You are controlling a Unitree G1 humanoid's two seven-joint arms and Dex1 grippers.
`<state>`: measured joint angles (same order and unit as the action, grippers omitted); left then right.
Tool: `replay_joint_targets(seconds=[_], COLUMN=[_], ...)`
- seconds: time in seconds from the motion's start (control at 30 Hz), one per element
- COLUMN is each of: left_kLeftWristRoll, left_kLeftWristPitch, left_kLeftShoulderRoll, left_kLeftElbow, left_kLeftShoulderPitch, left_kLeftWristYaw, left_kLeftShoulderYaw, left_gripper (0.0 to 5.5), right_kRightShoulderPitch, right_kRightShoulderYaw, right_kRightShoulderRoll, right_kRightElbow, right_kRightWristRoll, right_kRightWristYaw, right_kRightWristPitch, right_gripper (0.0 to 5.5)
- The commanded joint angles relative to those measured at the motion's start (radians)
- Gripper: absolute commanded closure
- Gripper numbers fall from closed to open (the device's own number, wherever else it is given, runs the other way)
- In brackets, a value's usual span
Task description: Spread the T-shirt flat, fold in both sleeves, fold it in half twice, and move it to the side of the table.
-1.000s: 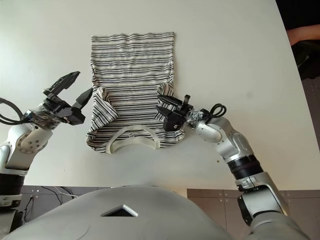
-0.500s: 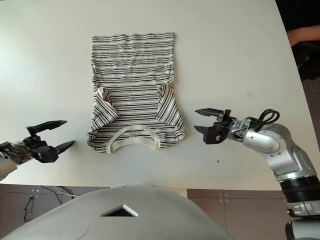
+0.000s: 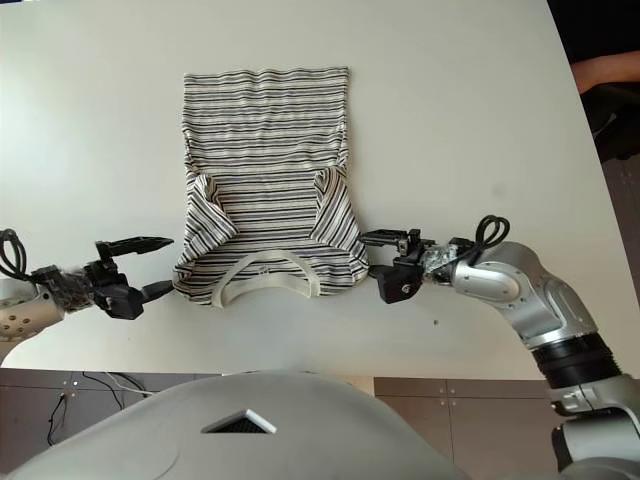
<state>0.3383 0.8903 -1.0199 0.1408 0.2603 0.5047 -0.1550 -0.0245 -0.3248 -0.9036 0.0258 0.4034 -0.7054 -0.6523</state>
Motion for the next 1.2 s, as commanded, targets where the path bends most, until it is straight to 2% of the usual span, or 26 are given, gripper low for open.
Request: replay_joint_targets(seconds=[0.03,0.27,0.73,0.77,0.8,0.97,1.2], left_kLeftWristRoll=[0.054,0.096,0.088,0.066,0.038,-0.137,-0.336], left_kLeftWristPitch=[0.004,0.029,0.053,0.055,0.053,0.041,-0.004], left_kLeftShoulderRoll=[0.006,0.025,0.018,0.017,0.017,-0.02,-0.04], left_kLeftElbow=[0.008,0.072,0.103,0.096,0.087,-0.018,-0.283], left_kLeftShoulderPitch=[-0.023,-0.108,-0.093,-0.088,-0.083,0.05,0.315], left_kLeftWristYaw=[0.058,0.053,0.021,0.026,0.033,0.085,0.075], left_kLeftShoulderYaw=[-0.065,-0.114,-0.104,-0.105,-0.105,-0.111,-0.052], left_gripper=[1.71,3.04,5.36,5.4,5.4,5.4,5.4], right_kRightShoulderPitch=[0.015,0.037,0.048,0.046,0.036,-0.141,-0.393], right_kRightShoulderYaw=[-0.027,-0.045,-0.063,-0.059,-0.048,0.032,0.104], right_kRightShoulderRoll=[0.013,0.028,0.03,0.032,0.03,-0.052,-0.165], right_kRightElbow=[-0.022,-0.059,-0.085,-0.087,-0.085,0.017,0.188], right_kRightWristRoll=[0.03,0.042,0.044,0.04,0.016,-0.222,-0.468], right_kRightWristYaw=[-0.014,-0.008,0.003,0.01,0.013,-0.027,-0.107], right_kRightWristPitch=[-0.002,-0.013,-0.048,-0.05,-0.051,-0.025,0.006], right_gripper=[2.44,2.44,5.09,5.35,5.38,5.38,5.38])
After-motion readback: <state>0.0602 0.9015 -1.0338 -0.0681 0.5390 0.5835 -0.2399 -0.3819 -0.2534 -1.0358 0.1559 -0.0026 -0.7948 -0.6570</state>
